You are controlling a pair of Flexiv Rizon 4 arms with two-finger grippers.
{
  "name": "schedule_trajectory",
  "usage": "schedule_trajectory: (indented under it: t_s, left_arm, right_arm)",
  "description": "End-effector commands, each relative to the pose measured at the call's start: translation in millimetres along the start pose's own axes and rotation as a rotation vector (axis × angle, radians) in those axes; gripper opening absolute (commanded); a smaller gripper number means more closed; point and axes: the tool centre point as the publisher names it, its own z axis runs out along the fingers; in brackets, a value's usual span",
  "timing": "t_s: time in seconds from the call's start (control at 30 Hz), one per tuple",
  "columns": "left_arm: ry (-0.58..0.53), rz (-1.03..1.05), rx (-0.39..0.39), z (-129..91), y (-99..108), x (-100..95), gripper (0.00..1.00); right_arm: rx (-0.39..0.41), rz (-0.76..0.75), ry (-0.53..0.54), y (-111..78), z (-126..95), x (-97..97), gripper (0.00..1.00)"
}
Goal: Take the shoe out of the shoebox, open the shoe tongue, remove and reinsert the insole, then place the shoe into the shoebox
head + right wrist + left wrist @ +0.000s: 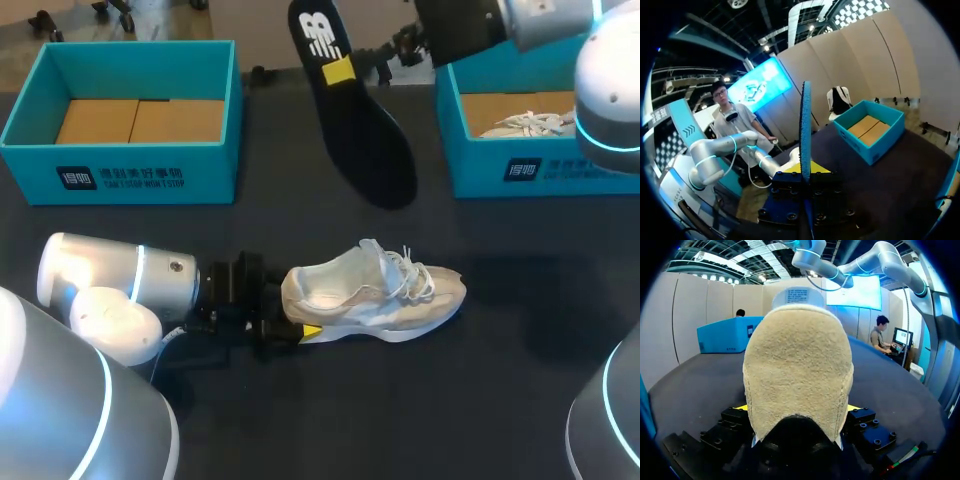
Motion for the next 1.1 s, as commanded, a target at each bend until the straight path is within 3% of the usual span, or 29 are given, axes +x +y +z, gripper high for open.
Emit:
schedule_trajectory:
  t_s: [0.03,0.43,0.57,1.1]
  left_arm:
    - [0.002,0.000,-0.004,1,0,-0.2,0.00]
    - [0.002,0.000,-0.004,1,0,-0.2,0.00]
    - [0.002,0.000,-0.004,1,0,-0.2,0.00]
    - [0.002,0.000,-0.004,1,0,-0.2,0.00]
  right_arm:
    - [-0.007,0.017,-0.027,-11.5,-21,22.8,0.00]
    - [-0.040,0.067,-0.061,-22.8,-36,56.3,0.00]
    - [0.000,0.053,-0.049,-21.9,-33,64.9,0.00]
    - [-0.013,0.052,-0.036,-22.3,-35,66.0,0.00]
